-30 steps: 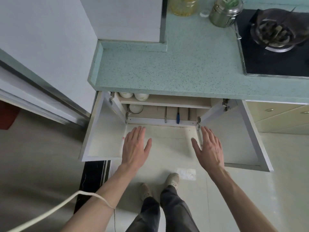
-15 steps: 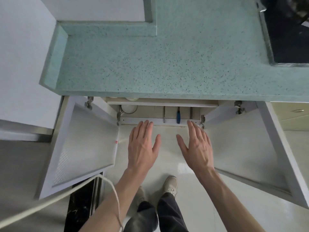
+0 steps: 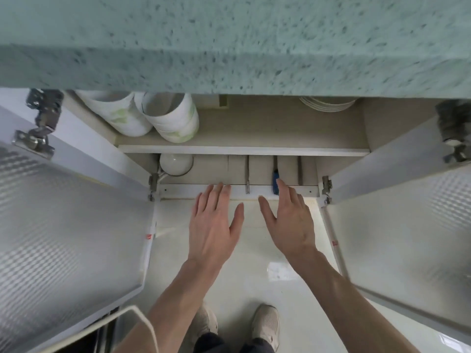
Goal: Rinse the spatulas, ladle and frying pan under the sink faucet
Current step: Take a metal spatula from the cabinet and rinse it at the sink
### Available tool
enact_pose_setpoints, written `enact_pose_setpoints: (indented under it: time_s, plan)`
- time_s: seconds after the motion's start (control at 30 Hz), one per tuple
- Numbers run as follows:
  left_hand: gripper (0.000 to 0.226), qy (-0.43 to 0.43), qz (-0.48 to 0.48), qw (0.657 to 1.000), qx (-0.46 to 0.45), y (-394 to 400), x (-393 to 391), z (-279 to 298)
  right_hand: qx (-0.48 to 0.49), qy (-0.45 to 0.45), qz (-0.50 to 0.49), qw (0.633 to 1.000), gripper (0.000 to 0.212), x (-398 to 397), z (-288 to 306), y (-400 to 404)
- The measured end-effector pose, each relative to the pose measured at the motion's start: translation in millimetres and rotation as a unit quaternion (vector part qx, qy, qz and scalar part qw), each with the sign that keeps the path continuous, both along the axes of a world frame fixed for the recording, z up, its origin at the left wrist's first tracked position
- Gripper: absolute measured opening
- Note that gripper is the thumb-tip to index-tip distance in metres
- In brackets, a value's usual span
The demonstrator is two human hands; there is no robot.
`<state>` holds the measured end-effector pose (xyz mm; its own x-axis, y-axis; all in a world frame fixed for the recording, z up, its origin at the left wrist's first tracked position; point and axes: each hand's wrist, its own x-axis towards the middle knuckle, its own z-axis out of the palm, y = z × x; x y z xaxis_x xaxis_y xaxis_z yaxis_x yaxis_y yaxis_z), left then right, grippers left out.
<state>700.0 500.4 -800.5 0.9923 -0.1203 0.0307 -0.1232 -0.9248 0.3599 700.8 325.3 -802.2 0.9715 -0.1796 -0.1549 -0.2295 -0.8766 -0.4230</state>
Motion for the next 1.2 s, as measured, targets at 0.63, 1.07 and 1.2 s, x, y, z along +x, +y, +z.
enact_pose_setpoints:
  time_s: [0.63,1.07,1.2]
  plan:
    - [0.058,-0.016,-0.02,1.0,0.011,12.0,74.9,-254.4,0.202,0.111,-0.133,0.964,0.054,144.8,-307.9,21.6]
    - [0.056,0.0,-0.002,1.0,-0.012,19.7,80.1,-252.8,0.273,0.03,-0.259,0.926,0.035,155.7,-308.5,34.2]
    - [0.051,0.12,0.044,0.984,-0.127,10.5,47.8,-210.0,0.282,0.065,-0.257,0.922,0.032,106.7,-268.9,26.4]
